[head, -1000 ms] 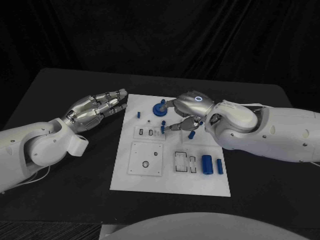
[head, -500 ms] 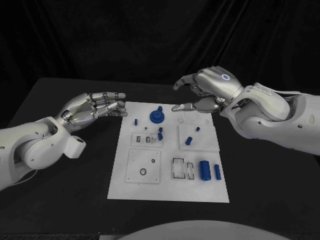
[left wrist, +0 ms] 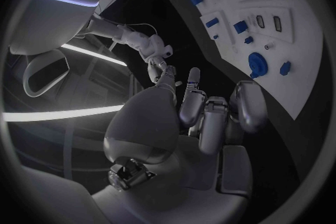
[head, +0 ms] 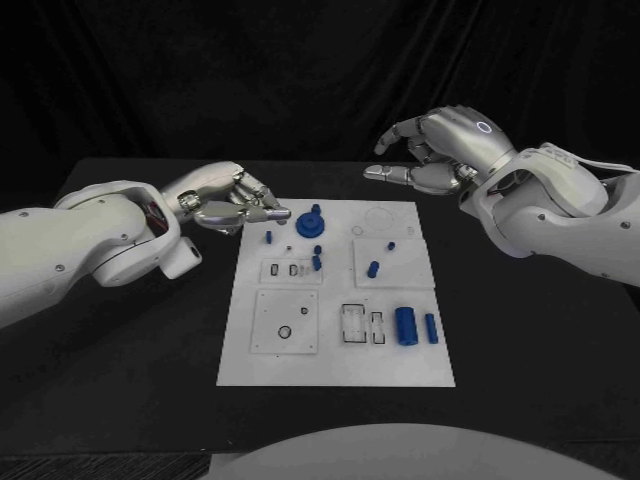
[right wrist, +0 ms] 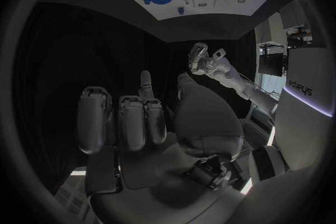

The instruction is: Assemble the parts on the task board

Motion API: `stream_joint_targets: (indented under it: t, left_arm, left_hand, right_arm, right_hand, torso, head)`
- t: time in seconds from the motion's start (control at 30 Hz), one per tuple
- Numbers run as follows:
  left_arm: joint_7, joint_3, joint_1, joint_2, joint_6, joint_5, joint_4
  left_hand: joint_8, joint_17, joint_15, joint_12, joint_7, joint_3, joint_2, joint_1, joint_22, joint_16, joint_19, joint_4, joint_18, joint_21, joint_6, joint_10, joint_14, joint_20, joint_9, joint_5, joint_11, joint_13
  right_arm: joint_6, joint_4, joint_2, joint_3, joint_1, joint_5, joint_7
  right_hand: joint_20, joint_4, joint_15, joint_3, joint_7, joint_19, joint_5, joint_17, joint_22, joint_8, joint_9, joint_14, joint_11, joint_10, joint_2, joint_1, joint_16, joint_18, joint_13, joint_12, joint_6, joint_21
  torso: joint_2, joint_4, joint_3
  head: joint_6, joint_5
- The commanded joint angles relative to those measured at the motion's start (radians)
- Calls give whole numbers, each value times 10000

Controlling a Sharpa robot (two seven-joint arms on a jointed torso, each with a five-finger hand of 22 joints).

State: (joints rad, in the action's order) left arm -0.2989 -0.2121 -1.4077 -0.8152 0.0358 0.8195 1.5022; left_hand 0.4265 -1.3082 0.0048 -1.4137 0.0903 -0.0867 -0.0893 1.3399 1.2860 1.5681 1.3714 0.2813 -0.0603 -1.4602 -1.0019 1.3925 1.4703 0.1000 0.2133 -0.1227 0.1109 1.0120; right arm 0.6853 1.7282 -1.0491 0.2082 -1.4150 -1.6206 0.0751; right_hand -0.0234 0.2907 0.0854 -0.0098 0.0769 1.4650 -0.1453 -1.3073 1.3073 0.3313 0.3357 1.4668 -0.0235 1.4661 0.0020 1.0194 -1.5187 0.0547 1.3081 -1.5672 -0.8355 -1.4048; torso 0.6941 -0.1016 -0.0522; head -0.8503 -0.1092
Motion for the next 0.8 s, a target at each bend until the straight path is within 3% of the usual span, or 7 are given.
stream_joint_targets:
  t: [0.03,0.1,0.23,0.37,0.5,0.63,0.8]
  left_arm:
    - [1492,8,-57,406,-64,1512,-196]
    - [2125,9,-73,762,-349,2114,-361]
    - [3326,9,-85,1235,-1031,2645,-535]
    - [4193,10,-89,1540,-1355,2841,-586]
    - [5041,10,-90,1806,-1480,2933,-606]
    - [5706,11,-90,2046,-1765,2966,-682]
    - [6447,11,-88,2256,-2136,2985,-742]
  left_hand:
    - [851,-2626,-220,-1571,-175,-105,-9,-131,1040,27,343,14,143,-382,370,1783,1005,-131,876,-89,-963,5588]
    - [1337,-2626,-265,-1571,-173,-345,-213,-881,1197,27,420,79,183,-455,521,1783,1005,-92,1441,240,-938,5588]
    - [1594,-2626,-255,-1571,-164,-731,-387,-1814,1248,27,412,87,180,-473,683,1783,1005,-110,1945,649,-953,5588]
    - [1730,-2626,-307,-1571,-212,-997,-486,-2278,1318,27,470,76,188,-488,656,1783,1005,-125,2448,656,-986,5588]
    - [1960,-2626,-414,-1571,-351,-1023,-478,-2226,1403,27,571,59,204,-510,463,1783,1005,-214,3011,384,-1104,5588]
    - [2029,-2626,-484,-1571,-432,-1021,-483,-2199,1427,27,608,43,209,-511,328,1783,1005,-283,3311,211,-1185,5588]
    - [2009,-2626,-538,-1571,-489,-1013,-489,-2182,1353,27,543,29,187,-469,220,1783,1005,-334,3479,129,-1238,5588]
  right_arm:
    - [164,-71,-84,-2,152,399,-69]
    - [153,-139,-132,-2,284,415,-61]
    - [65,-240,-168,-2,508,428,-34]
    - [28,-303,-211,-2,699,432,-13]
    - [-46,-364,-231,-1,886,434,-5]
    - [-66,-379,-244,-1,985,435,-7]
    - [-68,-363,-263,-1,1048,436,7]
  right_hand:
    - [-88,-2,-68,-75,-1,435,-155,-1944,2149,37,21,898,70,1047,104,36,-46,-176,2627,-36,-98,-34]
    - [-89,-4,-67,-100,-5,440,-293,-1944,2153,35,28,898,67,1047,143,82,-48,-179,2627,-36,-138,-51]
    - [-88,1,-66,-112,-5,439,-387,-1927,2152,26,29,895,66,1047,190,107,-38,-178,2627,-36,-154,-51]
    - [-88,3,-66,-117,-5,442,-426,-1927,2155,15,26,895,65,1047,214,112,-39,-180,2627,-36,-150,-61]
    - [-88,3,-65,-124,-5,444,-468,-1919,2156,4,23,893,66,1047,236,119,-34,-180,2627,-36,-147,-65]
    - [-88,3,-65,-126,-5,442,-486,-1911,2154,-1,22,892,66,1047,247,122,-29,-179,2627,-36,-146,-61]
    - [-88,3,-64,-128,-5,443,-496,-1909,2155,-5,21,891,66,1047,253,124,-28,-180,2627,-36,-145,-64]
  torso:
    - [-10,198,185]
    - [-5,244,239]
    - [33,354,374]
    - [89,466,511]
    - [130,495,647]
    - [177,474,713]
    - [219,567,763]
  head:
    - [-79,24]
    - [-145,52]
    - [-179,182]
    - [-199,294]
    - [-224,308]
    - [-204,324]
    - [-212,435]
